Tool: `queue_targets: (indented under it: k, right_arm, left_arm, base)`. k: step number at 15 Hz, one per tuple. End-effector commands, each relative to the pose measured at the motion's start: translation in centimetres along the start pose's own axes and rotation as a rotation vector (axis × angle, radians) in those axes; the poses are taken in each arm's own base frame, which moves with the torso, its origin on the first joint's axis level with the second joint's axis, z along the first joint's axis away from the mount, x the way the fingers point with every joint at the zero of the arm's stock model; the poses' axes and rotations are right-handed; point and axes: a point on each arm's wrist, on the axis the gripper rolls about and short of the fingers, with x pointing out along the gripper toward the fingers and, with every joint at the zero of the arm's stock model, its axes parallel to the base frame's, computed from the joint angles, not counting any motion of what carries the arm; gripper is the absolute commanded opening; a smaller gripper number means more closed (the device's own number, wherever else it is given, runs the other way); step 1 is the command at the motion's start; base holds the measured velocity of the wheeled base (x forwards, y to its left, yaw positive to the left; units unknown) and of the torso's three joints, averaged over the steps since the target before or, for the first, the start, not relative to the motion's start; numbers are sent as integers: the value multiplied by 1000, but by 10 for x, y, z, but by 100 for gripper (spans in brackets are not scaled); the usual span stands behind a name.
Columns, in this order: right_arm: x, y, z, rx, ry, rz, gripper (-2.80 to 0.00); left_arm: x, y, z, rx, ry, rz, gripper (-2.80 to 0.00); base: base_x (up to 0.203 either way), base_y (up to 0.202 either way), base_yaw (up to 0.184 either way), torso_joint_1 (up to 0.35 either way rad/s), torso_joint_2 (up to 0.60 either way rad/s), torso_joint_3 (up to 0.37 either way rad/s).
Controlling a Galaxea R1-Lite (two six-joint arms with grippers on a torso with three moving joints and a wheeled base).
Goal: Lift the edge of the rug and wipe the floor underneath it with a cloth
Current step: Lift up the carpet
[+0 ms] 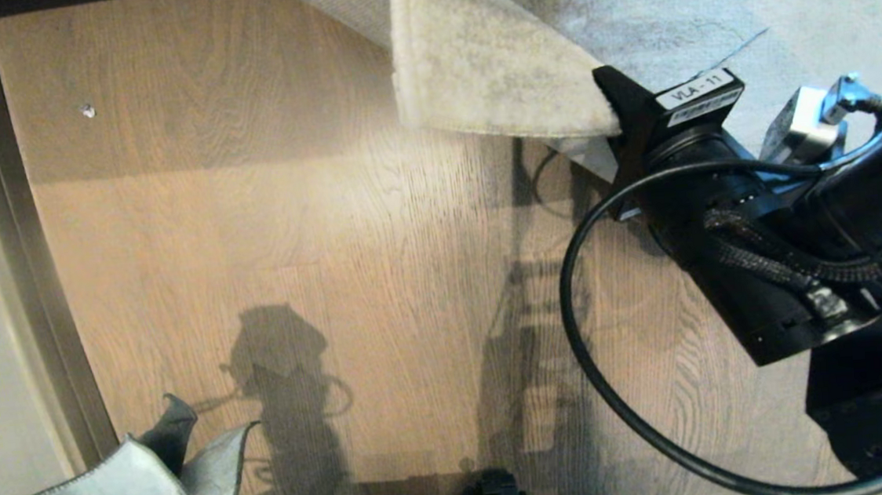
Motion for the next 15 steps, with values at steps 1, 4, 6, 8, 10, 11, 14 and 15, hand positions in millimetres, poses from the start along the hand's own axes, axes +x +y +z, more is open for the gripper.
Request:
queue_targets:
  k: [1, 4, 6, 8, 10, 11, 14, 15]
  right_arm:
    - [-2, 12, 8, 37, -35, 54, -280]
    - [-3, 15, 11, 68, -39, 62, -280]
    - [-5, 19, 14, 125, -41, 70, -280]
    - [-8, 19, 16, 176, -38, 70, -280]
    - [-11, 17, 16, 218, -31, 58, -280]
    - [-11, 16, 16, 230, -29, 56, -280]
    - [-12, 10, 13, 227, -20, 37, -280]
    - [-12, 8, 12, 224, -17, 31, -280]
  left_arm:
    - [0, 0, 0, 0, 1, 0, -280]
    - [0, 0, 0, 0, 1, 0, -280]
    - [0, 0, 0, 0, 1, 0, -280]
    - [0, 0, 0, 0, 1, 0, -280]
    - [0, 0, 0, 0, 1, 0, -280]
    - [0, 0, 0, 0, 1, 0, -280]
    - [0, 0, 0, 0, 1, 0, -280]
    - [0, 0, 0, 0, 1, 0, -280]
  base:
    - [0, 0, 0, 0, 0, 0]
    - [0, 0, 0, 0, 0, 0]
    - [0, 0, 0, 0, 0, 0]
    - [0, 0, 0, 0, 0, 0]
    - [0, 0, 0, 0, 0, 0]
    - [0, 0, 0, 0, 0, 0]
    - [0, 0, 0, 0, 0, 0]
    - [0, 0, 0, 0, 0, 0]
